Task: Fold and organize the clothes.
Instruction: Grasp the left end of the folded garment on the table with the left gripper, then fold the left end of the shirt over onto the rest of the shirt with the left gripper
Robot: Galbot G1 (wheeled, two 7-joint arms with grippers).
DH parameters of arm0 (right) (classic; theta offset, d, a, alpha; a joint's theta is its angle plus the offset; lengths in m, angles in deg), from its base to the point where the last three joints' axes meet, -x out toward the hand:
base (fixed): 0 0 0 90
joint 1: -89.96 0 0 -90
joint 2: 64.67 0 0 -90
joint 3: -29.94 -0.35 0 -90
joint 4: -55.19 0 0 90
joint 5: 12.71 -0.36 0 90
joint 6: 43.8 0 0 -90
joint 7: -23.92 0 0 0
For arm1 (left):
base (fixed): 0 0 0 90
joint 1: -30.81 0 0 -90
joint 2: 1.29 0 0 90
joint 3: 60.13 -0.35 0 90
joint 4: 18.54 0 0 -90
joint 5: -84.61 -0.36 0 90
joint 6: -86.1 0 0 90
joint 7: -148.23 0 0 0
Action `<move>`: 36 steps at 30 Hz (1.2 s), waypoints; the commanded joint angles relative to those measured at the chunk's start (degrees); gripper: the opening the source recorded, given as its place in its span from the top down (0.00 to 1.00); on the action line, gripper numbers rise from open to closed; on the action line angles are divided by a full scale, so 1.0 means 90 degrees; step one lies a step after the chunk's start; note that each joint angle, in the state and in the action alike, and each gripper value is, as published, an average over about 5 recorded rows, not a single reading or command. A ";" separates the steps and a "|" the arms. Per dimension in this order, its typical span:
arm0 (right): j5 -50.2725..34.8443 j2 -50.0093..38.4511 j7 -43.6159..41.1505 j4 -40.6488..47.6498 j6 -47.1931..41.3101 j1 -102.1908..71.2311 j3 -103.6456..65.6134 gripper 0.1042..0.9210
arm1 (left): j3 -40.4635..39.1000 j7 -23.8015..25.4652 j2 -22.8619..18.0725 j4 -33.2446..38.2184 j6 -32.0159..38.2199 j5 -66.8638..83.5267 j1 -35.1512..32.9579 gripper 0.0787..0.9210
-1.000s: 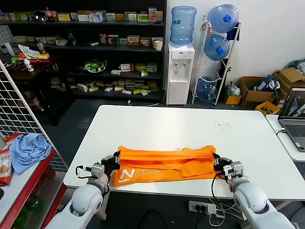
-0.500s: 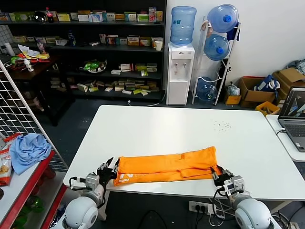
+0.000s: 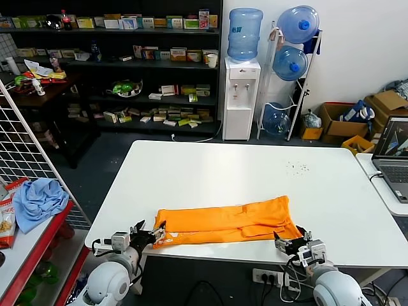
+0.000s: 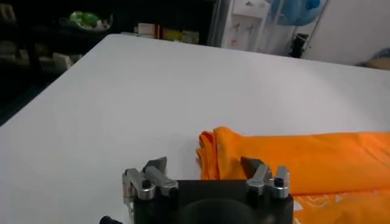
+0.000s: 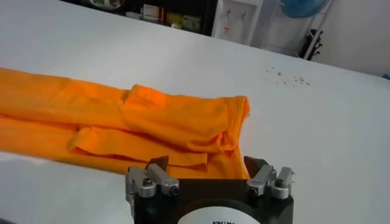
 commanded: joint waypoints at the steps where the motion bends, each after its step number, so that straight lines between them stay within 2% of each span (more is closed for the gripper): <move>1: -0.0027 -0.0005 0.0039 -0.0071 -0.0041 -0.0063 -0.0008 0.12 | -0.0047 0.0022 -0.0062 -0.0164 -0.0189 0.0711 0.0028 0.13; 6: -0.0056 -0.0013 0.0054 -0.0084 -0.0051 -0.0059 -0.0009 0.12 | -0.0101 0.0093 -0.0096 -0.0179 -0.0179 0.0590 0.0051 0.26; 21: -0.0066 0.0053 0.0110 -0.0084 -0.0084 0.0091 0.0067 0.12 | -0.0094 0.0573 0.0020 -0.0022 0.0042 -0.0149 -0.0016 0.77; 26: -0.0031 0.0072 0.0123 -0.0092 -0.0023 0.0142 0.0092 0.12 | 0.0138 0.0614 0.0200 -0.0031 0.0106 -0.0207 0.0026 0.93; 32: -0.0027 0.0103 0.0145 -0.0114 0.0034 0.0225 0.0140 0.12 | 0.0735 0.0605 0.0847 -0.0298 0.0079 -0.0165 0.0160 0.97; 36: -0.0029 0.0111 0.0145 -0.0138 0.0073 0.0232 0.0149 0.12 | 0.1112 0.0585 0.1417 -0.0802 0.0080 -0.0243 0.0315 0.97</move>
